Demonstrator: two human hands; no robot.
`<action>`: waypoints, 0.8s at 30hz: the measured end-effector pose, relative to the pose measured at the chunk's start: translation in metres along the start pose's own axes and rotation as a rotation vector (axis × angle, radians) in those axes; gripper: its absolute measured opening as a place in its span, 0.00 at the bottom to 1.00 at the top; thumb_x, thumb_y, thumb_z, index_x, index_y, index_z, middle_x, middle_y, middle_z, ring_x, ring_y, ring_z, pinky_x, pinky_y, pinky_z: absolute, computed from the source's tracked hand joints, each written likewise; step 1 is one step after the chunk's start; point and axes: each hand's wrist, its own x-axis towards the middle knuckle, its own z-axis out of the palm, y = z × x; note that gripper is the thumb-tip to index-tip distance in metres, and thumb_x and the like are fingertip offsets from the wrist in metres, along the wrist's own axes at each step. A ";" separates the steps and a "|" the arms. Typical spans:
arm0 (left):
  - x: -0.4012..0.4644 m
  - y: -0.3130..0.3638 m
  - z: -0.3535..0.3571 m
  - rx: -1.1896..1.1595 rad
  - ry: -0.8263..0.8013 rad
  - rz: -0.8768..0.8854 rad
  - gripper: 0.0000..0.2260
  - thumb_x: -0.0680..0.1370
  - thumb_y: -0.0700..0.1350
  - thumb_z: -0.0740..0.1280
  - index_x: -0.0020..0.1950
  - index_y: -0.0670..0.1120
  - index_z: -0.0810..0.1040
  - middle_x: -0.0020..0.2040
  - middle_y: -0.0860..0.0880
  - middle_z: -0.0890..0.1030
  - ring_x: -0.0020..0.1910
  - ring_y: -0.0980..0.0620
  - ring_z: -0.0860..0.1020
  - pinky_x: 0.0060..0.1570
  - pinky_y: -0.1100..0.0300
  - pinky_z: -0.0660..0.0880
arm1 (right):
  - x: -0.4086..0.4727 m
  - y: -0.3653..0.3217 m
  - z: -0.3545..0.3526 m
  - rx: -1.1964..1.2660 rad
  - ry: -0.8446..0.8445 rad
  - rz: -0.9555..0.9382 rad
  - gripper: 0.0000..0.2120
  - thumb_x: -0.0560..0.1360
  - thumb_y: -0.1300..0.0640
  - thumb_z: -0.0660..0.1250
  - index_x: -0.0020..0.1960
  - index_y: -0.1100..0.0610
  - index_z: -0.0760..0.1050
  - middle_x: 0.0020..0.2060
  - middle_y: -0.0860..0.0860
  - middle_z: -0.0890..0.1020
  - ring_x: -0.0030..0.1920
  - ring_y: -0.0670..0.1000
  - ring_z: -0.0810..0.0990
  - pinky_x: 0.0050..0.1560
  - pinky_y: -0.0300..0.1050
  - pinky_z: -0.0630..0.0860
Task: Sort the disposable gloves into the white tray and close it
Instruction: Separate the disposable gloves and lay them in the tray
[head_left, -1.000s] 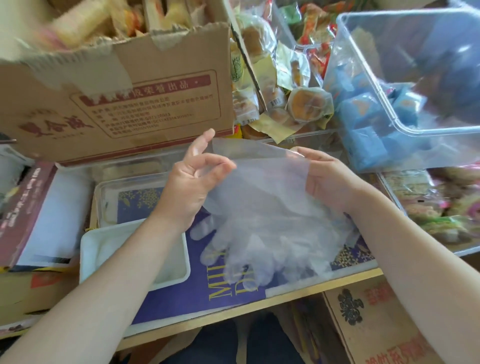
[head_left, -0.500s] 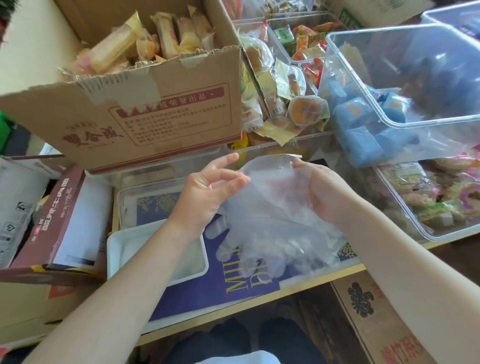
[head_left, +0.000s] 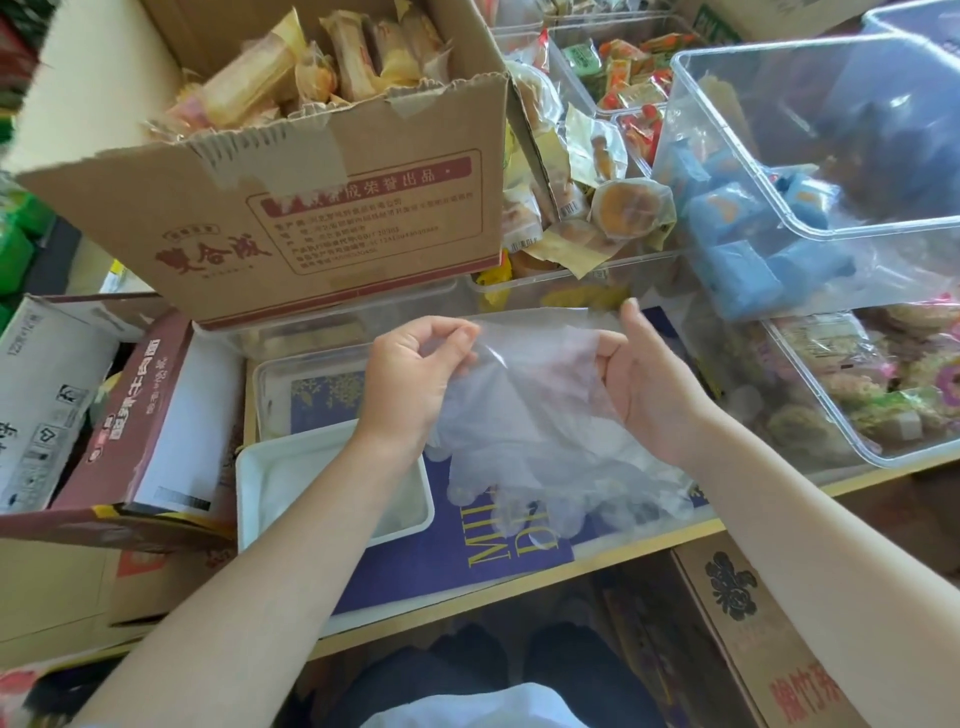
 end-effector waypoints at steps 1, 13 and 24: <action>0.000 -0.001 -0.001 0.006 0.014 -0.010 0.06 0.75 0.41 0.69 0.39 0.48 0.81 0.29 0.56 0.81 0.30 0.62 0.77 0.36 0.70 0.72 | 0.000 0.001 0.001 -0.076 -0.025 -0.026 0.26 0.75 0.35 0.53 0.46 0.56 0.75 0.42 0.62 0.74 0.46 0.55 0.75 0.49 0.47 0.74; 0.006 -0.009 -0.002 -0.091 0.063 -0.132 0.07 0.74 0.39 0.70 0.37 0.47 0.78 0.30 0.56 0.81 0.37 0.57 0.79 0.45 0.64 0.76 | 0.012 0.020 0.015 -0.664 0.251 -0.323 0.09 0.72 0.56 0.71 0.43 0.62 0.79 0.41 0.56 0.83 0.36 0.53 0.78 0.37 0.43 0.72; 0.019 -0.007 -0.022 -0.301 -0.262 -0.347 0.18 0.67 0.47 0.69 0.57 0.49 0.75 0.45 0.51 0.84 0.45 0.56 0.82 0.43 0.68 0.76 | 0.020 0.017 0.011 -0.476 0.169 -0.232 0.21 0.81 0.54 0.56 0.35 0.57 0.80 0.34 0.55 0.84 0.36 0.51 0.80 0.46 0.43 0.76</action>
